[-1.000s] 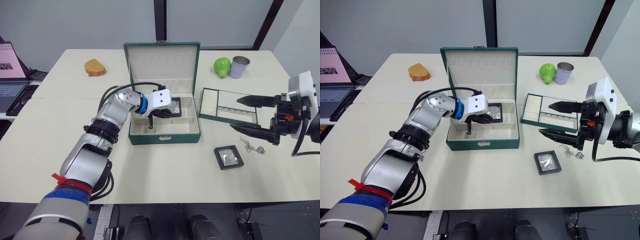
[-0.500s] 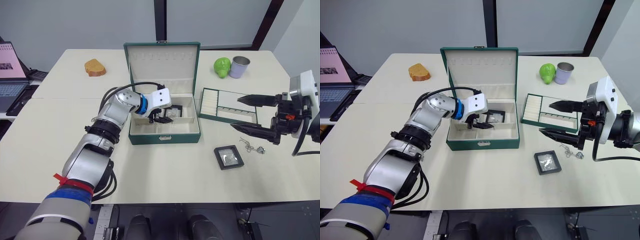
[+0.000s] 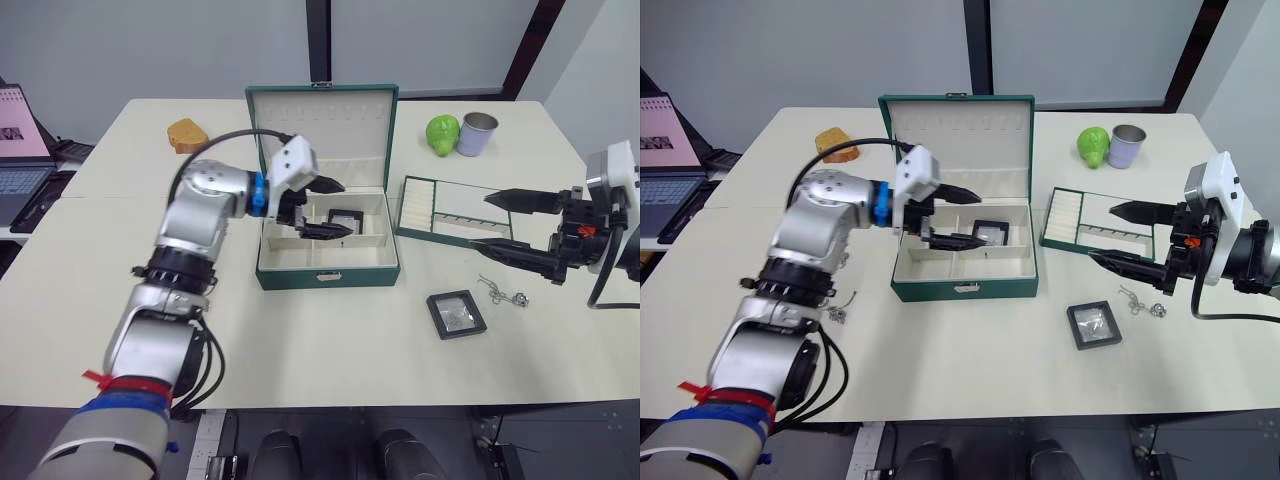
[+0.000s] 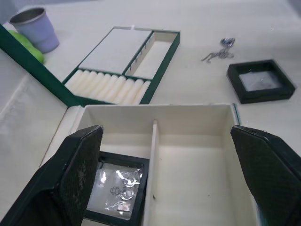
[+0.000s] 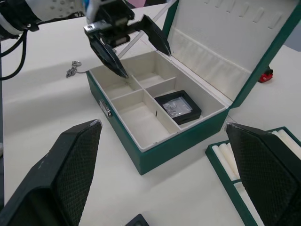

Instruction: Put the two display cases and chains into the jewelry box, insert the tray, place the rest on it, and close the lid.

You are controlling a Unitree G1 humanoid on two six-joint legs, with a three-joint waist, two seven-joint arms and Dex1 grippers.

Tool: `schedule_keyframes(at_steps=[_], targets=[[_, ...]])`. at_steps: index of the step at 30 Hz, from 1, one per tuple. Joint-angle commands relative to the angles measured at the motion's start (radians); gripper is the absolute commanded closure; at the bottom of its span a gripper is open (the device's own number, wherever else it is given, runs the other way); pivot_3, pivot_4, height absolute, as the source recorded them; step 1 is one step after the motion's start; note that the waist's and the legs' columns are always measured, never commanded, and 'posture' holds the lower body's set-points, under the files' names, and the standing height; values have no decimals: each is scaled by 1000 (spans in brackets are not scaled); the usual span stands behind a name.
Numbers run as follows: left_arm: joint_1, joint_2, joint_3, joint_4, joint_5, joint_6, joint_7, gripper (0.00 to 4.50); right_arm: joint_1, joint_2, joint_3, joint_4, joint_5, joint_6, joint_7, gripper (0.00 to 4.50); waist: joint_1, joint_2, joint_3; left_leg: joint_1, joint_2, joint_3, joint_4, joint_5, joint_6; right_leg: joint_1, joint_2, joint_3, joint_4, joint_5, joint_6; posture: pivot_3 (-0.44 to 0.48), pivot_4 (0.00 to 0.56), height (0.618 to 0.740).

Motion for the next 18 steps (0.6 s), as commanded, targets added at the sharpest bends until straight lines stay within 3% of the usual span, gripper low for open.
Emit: schedule_keyframes(at_steps=[1, 5, 11, 18], targets=[[111, 97, 111, -252, -113, 182, 37, 12, 20, -2, -69, 19, 3, -34, 13, 0, -1, 0, 0, 0, 0, -1, 1, 0, 0, 1, 0, -1, 0, 0, 0, 0, 150, 740], [290, 221, 270, -442, -193, 335, 127, 12, 97, 6, -101, 78, -36, -77, 31, 0, -3, 0, 0, 0, 1, -6, 4, 0, 0, 2, 1, -3, 0, 0, 0, 0, 150, 740], [579, 350, 548, -577, -265, 467, 235, 12, 183, 36, -104, 183, -100, -159, 50, 0, 0, 0, 0, 1, 1, -9, 8, 0, 0, 6, 0, -5, 1, 0, 0, 0, 150, 740], [865, 360, 759, -609, -268, 445, 320, 12, 208, 97, -101, 303, -168, -265, 33, 0, 5, 0, 0, 2, 0, -10, 7, 0, 0, 7, 0, -7, 0, 0, 0, 0, 150, 740]])
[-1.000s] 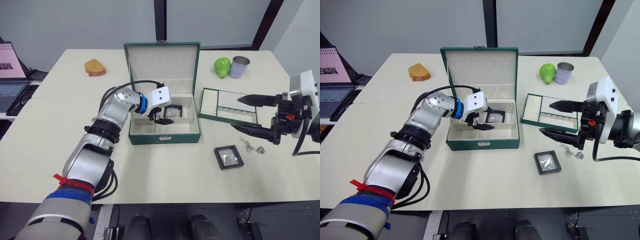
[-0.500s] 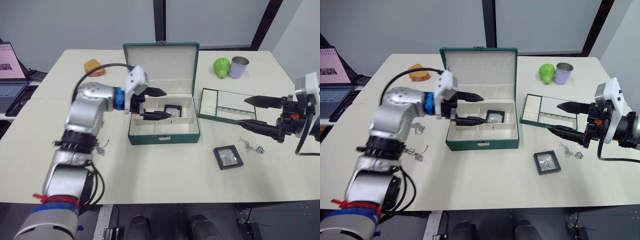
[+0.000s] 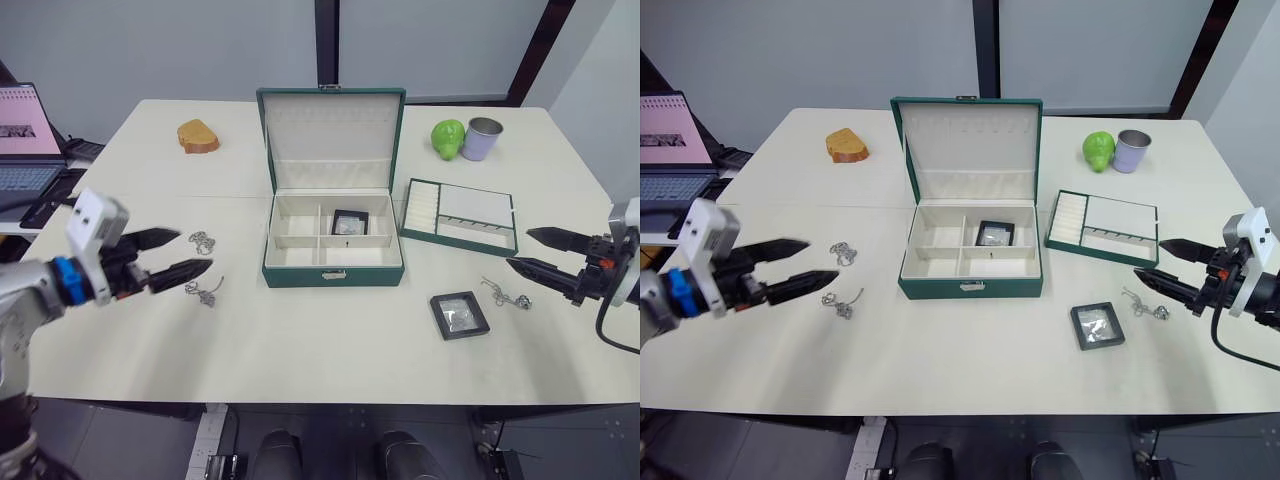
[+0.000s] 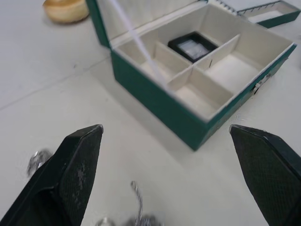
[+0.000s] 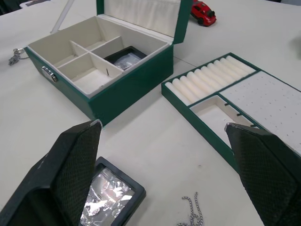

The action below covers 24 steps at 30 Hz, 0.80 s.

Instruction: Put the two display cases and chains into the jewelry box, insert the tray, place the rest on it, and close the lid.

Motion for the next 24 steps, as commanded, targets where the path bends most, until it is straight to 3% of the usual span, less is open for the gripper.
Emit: schedule_keyframes(at_steps=[1, 10, 24], targets=[[76, -9, 105, 0, 2, -58, 45, 12, -5, 21, -25, 34, -22, -62, -6, 0, 0, 0, 0, 0, 0, 0, 0, 0, 0, 0, 0, 0, 0, 0, 0, 0, 150, 740], [243, -34, 164, 158, 84, -282, 137, 12, 22, 45, -10, 155, -113, -168, 0, 0, 1, 0, 0, 1, 0, 1, -7, 0, 0, 0, 0, 1, -1, 0, 0, 0, 150, 740], [269, -37, 128, 245, 88, -386, 196, 12, 56, 62, -28, 253, -152, -241, -4, 0, -3, 0, 0, 4, -1, 4, -11, 0, 0, 0, 0, 4, -1, 0, 0, 0, 150, 740]])
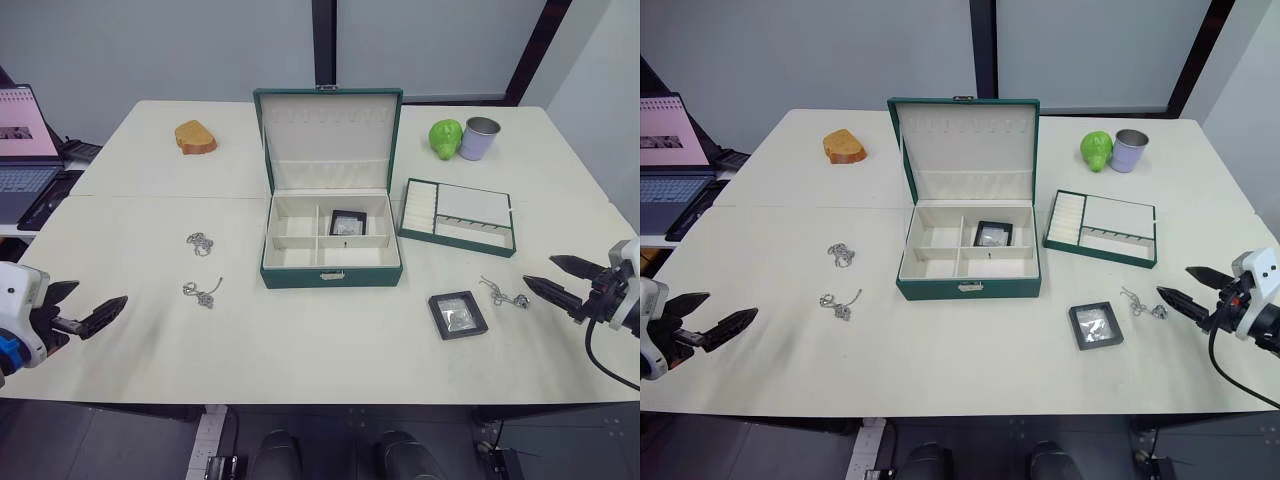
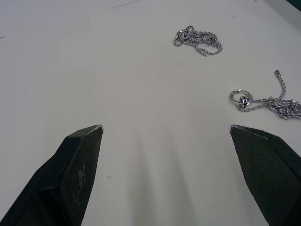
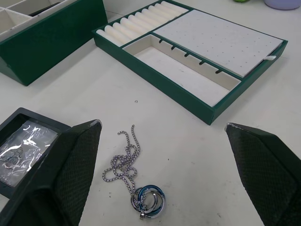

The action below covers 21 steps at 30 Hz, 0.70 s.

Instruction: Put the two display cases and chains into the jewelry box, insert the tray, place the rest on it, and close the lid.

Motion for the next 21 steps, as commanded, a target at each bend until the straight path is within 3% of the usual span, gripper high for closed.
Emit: schedule_keyframes(at_steps=[1, 10, 17, 21], targets=[[-2, 9, 1, -11, -10, -12, 8, 12, 7, -9, -32, -7, 2, -19, 2, 0, 0, 0, 0, 0, 0, 0, 0, 0, 0, 0, 0, 0, 0, 0, 0, 0, 150, 740], [-24, -18, -28, -60, -35, 8, 52, 12, -21, -6, -19, -60, 22, 4, -9, 0, 0, 0, 0, 0, 0, 0, 0, 0, 0, 0, 0, 0, 0, 0, 0, 0, 150, 740], [-46, -123, -53, -222, -95, 106, 184, 12, -131, -25, 34, -313, 176, 219, 13, 0, 1, 1, 0, 0, 1, 0, 0, 0, 0, 0, 0, 0, 0, 0, 0, 0, 150, 740], [-83, -207, -108, -301, -98, 152, 301, 12, -283, -13, 128, -438, 283, 338, 28, 0, 1, 1, 0, 0, 0, -1, 0, 0, 0, 0, 0, 0, 0, 0, 0, 0, 150, 740]])
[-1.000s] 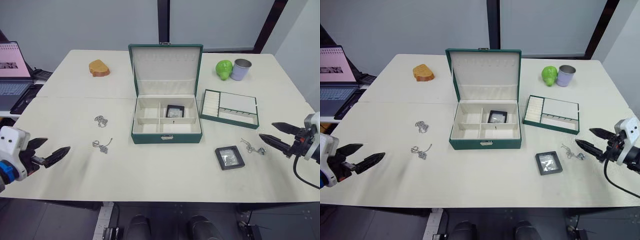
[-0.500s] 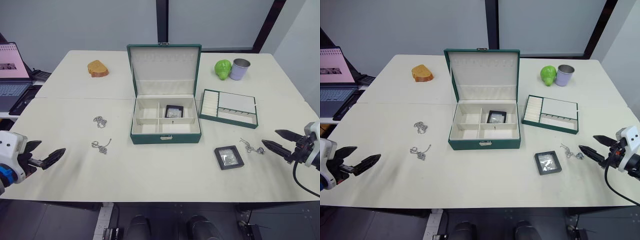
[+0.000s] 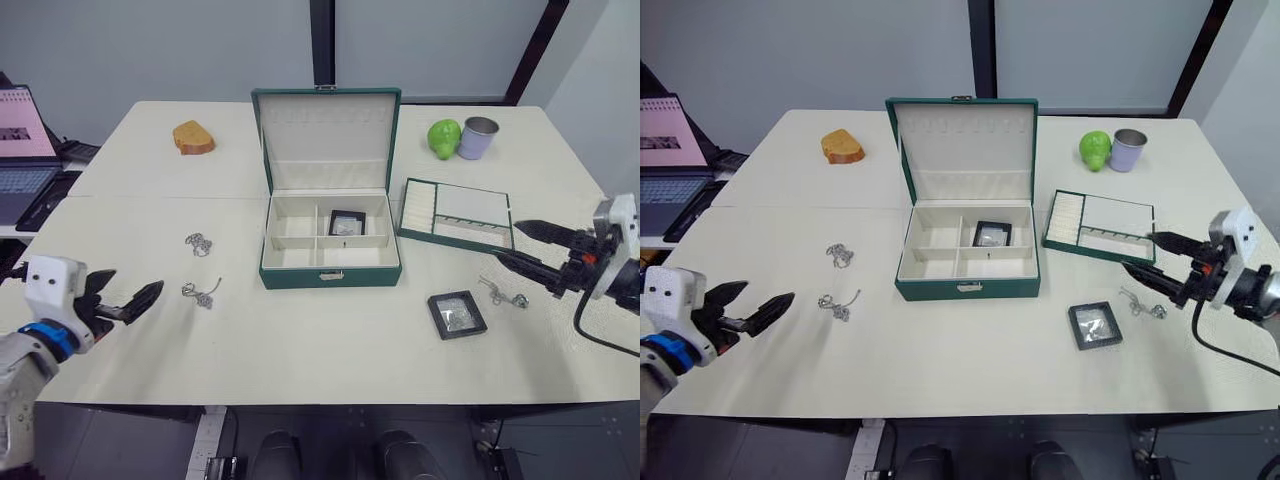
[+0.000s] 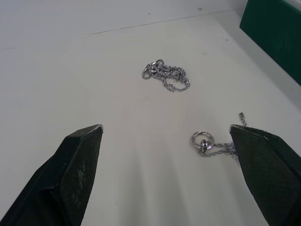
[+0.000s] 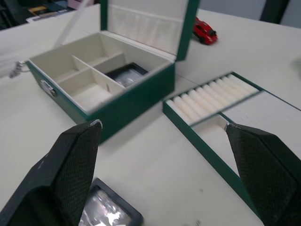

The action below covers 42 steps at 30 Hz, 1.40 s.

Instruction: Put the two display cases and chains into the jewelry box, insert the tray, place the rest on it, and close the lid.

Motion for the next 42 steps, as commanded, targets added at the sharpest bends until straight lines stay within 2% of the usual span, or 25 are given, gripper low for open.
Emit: schedule_keyframes(at_steps=[1, 7, 12, 16, 22, 25, 36, 42], targets=[[-42, -71, -42, -83, -3, 27, 125, 12, -149, 4, 81, -120, 101, 90, 24, 0, -1, 0, 0, 0, 0, 0, 0, 0, 0, 0, 0, 0, 0, 0, 0, 0, 150, 740], [-52, -243, -105, -199, 47, 59, 357, 12, -379, 93, 238, -104, 100, 124, 50, 0, -1, -3, -2, -1, 0, -2, 0, 0, 0, 0, 0, -1, -1, 0, 0, 0, 150, 740], [-26, -386, -179, -331, 114, 93, 546, 12, -490, 162, 341, -39, 60, 100, 117, 0, 1, -4, -2, -1, 0, -2, 1, 0, 0, 0, 0, -1, 0, 0, 0, 0, 150, 740], [2, -480, -252, -402, 158, 123, 647, 12, -565, 222, 392, 18, 36, 77, 162, 0, -1, -4, -2, -1, 0, -3, 2, 0, 0, 0, 0, -1, 0, 0, 0, 0, 150, 740], [-11, -586, -270, -389, 220, 135, 777, 12, -630, 279, 422, 76, 0, 50, 210, 0, 0, -5, -2, -2, 0, -3, 2, 0, 0, 0, 0, -2, 0, 0, 0, 0, 150, 740], [-37, -612, -270, -354, 244, 130, 819, 12, -646, 301, 426, 90, -8, 44, 221, 0, 0, -5, -2, -1, 0, -3, 2, 0, 0, 0, 0, -2, 0, 0, 0, 0, 150, 740], [-70, -597, -334, -280, 269, 158, 797, 12, -644, 316, 413, 71, -5, 60, 211, 0, -1, -5, -2, -1, 0, -3, 1, 0, 0, 0, 0, -2, 0, 0, 0, 0, 150, 740], [-87, -580, -328, -247, 273, 192, 795, 12, -638, 316, 404, 60, 3, 67, 198, 0, 0, -5, -2, -1, 0, -3, 1, 0, 0, 0, 0, -2, 0, 0, 0, 0, 150, 740]])
